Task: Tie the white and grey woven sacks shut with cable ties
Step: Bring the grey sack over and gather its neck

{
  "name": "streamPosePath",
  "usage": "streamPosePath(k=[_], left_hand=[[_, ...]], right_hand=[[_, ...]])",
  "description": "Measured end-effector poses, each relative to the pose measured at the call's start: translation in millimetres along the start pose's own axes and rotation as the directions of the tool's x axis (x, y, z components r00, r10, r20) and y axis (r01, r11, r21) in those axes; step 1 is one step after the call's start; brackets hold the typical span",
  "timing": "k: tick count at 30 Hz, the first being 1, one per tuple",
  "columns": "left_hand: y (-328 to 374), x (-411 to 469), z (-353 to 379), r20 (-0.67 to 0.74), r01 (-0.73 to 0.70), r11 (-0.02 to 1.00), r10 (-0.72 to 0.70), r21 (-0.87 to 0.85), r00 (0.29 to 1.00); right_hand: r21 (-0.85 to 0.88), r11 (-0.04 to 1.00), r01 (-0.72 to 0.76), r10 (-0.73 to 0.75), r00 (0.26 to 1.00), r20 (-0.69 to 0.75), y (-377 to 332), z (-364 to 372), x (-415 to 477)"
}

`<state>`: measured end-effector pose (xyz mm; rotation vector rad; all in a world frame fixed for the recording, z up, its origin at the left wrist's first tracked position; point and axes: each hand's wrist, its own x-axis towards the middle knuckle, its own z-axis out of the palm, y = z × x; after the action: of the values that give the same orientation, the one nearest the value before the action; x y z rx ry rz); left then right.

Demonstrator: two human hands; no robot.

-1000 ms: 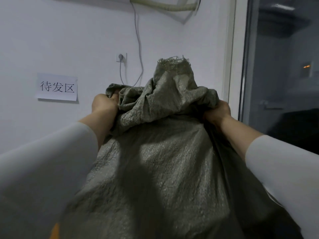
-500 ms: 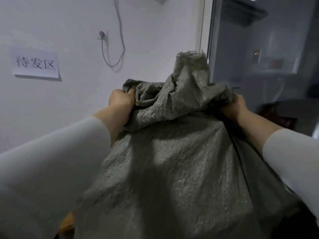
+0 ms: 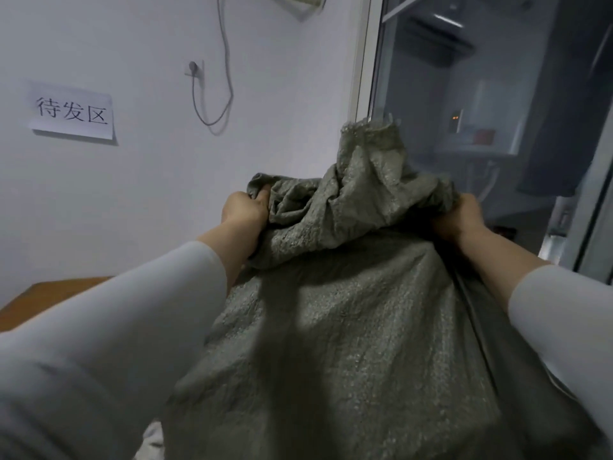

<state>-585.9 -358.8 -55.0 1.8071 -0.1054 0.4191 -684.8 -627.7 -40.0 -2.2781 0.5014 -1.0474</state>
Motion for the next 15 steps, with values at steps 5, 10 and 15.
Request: streamPosePath(k=[5, 10, 15], left_hand=[[-52, -54, 25, 0.038, 0.154, 0.982, -0.159, 0.108, 0.987], [-126, -106, 38, 0.032, 0.316, 0.930, -0.327, 0.186, 0.944], [-214, -149, 43, 0.027, 0.515, 0.790, -0.554, 0.333, 0.832]], right_hand=[[-0.264, 0.960, 0.091, -0.017, 0.963, 0.271, 68, 14, -27], [-0.190, 0.980, -0.066, 0.145, 0.885, 0.442, 138, 56, -79], [-0.172, 0.971, -0.163, 0.235, 0.767, 0.597, 202, 111, -144]])
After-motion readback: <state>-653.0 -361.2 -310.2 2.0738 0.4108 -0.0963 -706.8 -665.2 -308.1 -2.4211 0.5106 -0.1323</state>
